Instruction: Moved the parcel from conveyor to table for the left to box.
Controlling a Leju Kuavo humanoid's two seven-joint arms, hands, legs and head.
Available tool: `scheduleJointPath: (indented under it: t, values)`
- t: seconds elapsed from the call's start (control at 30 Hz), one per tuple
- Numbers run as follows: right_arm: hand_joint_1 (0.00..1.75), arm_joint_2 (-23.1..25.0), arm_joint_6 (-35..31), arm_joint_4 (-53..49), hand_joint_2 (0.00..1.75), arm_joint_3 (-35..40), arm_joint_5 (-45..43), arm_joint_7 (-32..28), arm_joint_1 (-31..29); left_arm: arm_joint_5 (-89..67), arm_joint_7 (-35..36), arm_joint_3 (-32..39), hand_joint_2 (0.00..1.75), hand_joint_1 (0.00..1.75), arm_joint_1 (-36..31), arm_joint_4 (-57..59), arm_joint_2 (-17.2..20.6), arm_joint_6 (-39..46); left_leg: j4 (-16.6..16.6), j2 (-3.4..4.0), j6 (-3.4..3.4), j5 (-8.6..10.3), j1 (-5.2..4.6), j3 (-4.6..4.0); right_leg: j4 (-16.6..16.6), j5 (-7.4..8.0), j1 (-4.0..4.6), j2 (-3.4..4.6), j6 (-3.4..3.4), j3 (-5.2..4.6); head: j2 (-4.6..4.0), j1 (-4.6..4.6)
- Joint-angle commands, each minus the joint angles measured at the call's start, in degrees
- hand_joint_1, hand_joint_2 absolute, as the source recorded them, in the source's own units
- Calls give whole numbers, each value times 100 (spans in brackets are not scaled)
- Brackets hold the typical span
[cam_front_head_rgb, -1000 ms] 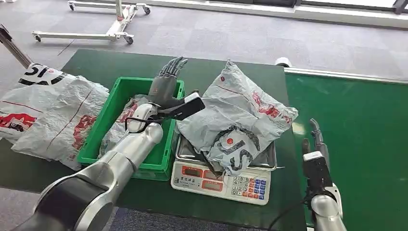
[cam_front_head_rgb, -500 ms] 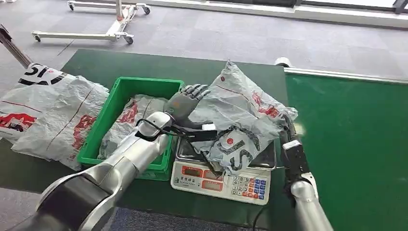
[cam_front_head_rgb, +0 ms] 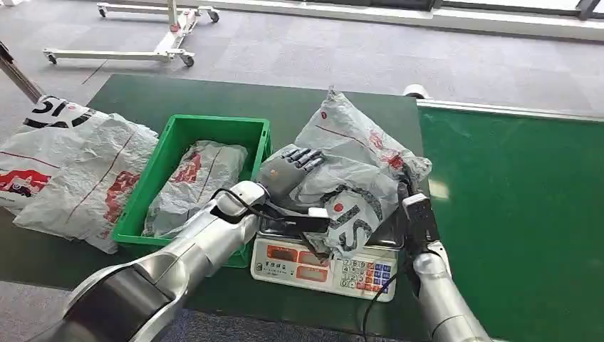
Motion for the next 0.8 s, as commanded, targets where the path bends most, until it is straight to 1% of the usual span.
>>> scheduleJointPath:
  t: [0.03, 0.07, 0.1, 0.13, 0.27, 0.3, 0.37, 0.47, 0.5, 0.6, 0.67, 0.7, 0.8]
  values:
    - [0, 129, 10, 746, 0, 293, -16, 24, -333, -4, -2, -380, 0, 0, -170, 306, 4, -48, -4, -10, 0, 2, 4, 5, -2, 5, 1, 40, -7, -2, 0, 0]
    - [0, 129, 10, 746, 0, 293, -16, 24, -333, -4, -2, -380, 0, 0, -170, 306, 4, -48, -9, -21, -1, 7, 6, 7, -6, 9, 1, 51, -11, -1, 0, 2]
    - [0, 138, 50, 804, 0, 290, -70, 6, -347, 27, -141, -398, 0, 0, -181, 304, -41, -72, -3, -11, -4, 6, 8, 4, 0, 7, 5, 40, -10, -4, 0, 2]
    - [0, 145, 20, 818, 0, 269, -107, -7, -318, 51, -214, -407, 175, 0, -195, 309, -103, -117, -10, -19, -4, 10, 9, 7, -5, 13, 5, 53, -15, -3, 0, 0]
    - [0, 114, -27, 802, 0, 266, -158, -88, -177, 129, -266, -392, 175, 0, -189, 298, -206, -189, -3, -17, -12, 11, 15, 5, -2, 9, 13, 25, -15, 0, 0, 2]
    - [0, 108, -20, 796, 0, 272, -161, -94, -173, 131, -266, -397, 175, 0, -185, 296, -198, -185, -8, -29, -11, 14, 17, 6, -8, 14, 13, 35, -19, 2, 0, 2]
    - [0, 106, -10, 792, 0, 277, -164, -97, -180, 136, -271, -398, 175, 0, -185, 295, -189, -184, -3, -14, -11, 9, 17, 7, -4, 13, 15, 34, -17, 3, 0, 2]
    - [0, 106, -5, 789, 0, 279, -168, -98, -186, 139, -276, -400, 175, 0, -185, 295, -181, -182, -3, -14, -13, 10, 15, 7, -1, 12, 13, 31, -18, 1, 0, 2]
    - [0, 106, -5, 789, 0, 279, -168, -98, -186, 139, -276, -400, 175, 0, -185, 295, -181, -182, -10, -21, -13, 13, 15, 9, -6, 15, 12, 43, -20, 1, 0, 2]
    - [0, 106, -5, 789, 0, 279, -168, -98, -186, 139, -276, -400, 175, 0, -185, 295, -181, -182, -1, -10, -13, 9, 17, 7, 0, 12, 15, 26, -16, 2, 0, 2]
    - [0, 106, -5, 789, 0, 279, -168, -98, -186, 139, -276, -400, 175, 0, -185, 295, -181, -182, -8, -23, -11, 13, 19, 8, -7, 16, 15, 41, -18, 2, 0, 0]
    - [0, 95, -12, 747, 0, 279, -215, -107, -123, 318, -468, -315, 175, 0, -148, 278, -193, -246, -6, -16, -12, 12, 16, 8, -3, 15, 14, 36, -17, 1, 0, 2]
    - [0, 62, -42, 645, 0, 274, -279, -107, 13, 363, -664, -388, 175, 0, -54, 270, -242, -313, -7, -17, -13, 11, 17, 11, -6, 13, 15, 31, -17, 6, 0, 2]
